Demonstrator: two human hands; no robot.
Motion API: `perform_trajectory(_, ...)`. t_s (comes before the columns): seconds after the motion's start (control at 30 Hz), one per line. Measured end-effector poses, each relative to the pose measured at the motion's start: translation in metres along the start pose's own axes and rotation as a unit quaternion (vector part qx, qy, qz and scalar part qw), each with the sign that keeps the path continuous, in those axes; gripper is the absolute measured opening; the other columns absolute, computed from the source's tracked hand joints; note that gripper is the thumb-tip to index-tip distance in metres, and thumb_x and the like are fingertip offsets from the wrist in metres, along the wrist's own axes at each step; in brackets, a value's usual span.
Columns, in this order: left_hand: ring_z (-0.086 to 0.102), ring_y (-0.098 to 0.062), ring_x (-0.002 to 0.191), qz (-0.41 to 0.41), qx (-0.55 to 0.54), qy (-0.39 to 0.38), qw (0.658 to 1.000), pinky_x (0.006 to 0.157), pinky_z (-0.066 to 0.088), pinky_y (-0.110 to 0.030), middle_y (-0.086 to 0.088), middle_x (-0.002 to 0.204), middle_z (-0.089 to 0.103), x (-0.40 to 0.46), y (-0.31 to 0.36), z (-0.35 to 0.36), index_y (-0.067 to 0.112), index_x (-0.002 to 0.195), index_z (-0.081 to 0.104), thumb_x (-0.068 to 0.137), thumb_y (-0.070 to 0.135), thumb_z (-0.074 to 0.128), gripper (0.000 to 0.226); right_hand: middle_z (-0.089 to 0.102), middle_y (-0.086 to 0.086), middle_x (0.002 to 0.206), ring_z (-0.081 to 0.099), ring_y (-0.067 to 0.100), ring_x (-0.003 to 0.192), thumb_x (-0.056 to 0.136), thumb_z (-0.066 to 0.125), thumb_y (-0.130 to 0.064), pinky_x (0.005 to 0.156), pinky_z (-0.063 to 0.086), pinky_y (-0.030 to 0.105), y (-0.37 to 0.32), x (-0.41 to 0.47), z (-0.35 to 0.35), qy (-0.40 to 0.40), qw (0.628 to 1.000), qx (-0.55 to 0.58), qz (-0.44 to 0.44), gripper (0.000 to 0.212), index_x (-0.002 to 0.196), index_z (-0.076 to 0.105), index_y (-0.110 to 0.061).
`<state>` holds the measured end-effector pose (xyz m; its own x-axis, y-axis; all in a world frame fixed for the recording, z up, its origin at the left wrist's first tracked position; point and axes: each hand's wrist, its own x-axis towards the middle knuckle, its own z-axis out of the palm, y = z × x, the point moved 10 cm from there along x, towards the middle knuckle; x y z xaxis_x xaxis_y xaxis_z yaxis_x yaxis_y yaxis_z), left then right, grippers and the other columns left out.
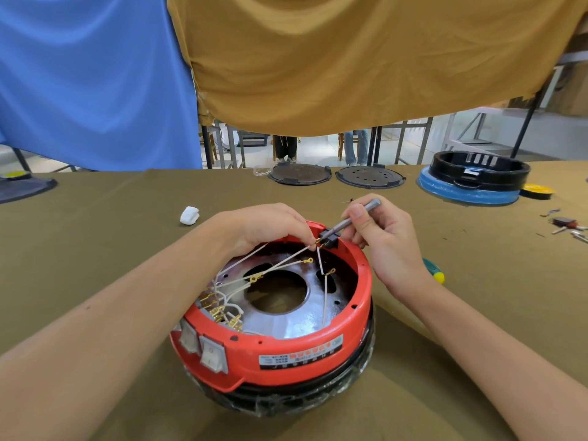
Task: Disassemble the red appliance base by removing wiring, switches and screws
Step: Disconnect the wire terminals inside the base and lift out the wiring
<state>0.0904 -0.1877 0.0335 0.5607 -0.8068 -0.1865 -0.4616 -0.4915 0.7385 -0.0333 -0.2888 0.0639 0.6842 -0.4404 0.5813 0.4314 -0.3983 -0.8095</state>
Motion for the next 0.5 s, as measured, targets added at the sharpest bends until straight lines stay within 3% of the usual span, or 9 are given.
perform_trajectory(0.33,0.058,-0.032,0.112,0.006,-0.003,0.006,1.000,0.105,0.041,-0.048,-0.013,0.120,0.063,-0.005,0.003,-0.002,0.005,0.085,0.074,0.080,0.023,0.072,0.018,0.063,0.006,0.067,0.050,0.010,0.059,0.103,0.050,-0.013,0.059,0.043,0.019,0.010,0.001,0.001,0.001,0.997,0.055,0.060,0.022,0.092,0.062,0.001)
perform_trajectory(0.5,0.061,-0.024,0.094,0.030,-0.078,-0.022,0.996,0.104,0.043,-0.043,-0.019,0.106,0.068,-0.012,0.008,-0.005,0.002,0.096,0.070,0.090,0.016,0.062,0.018,0.062,0.006,0.066,0.046,0.013,0.055,0.103,0.051,-0.022,0.052,0.040,0.020,0.017,0.002,-0.004,0.039,0.979,0.171,0.100,0.024,0.089,0.066,-0.010)
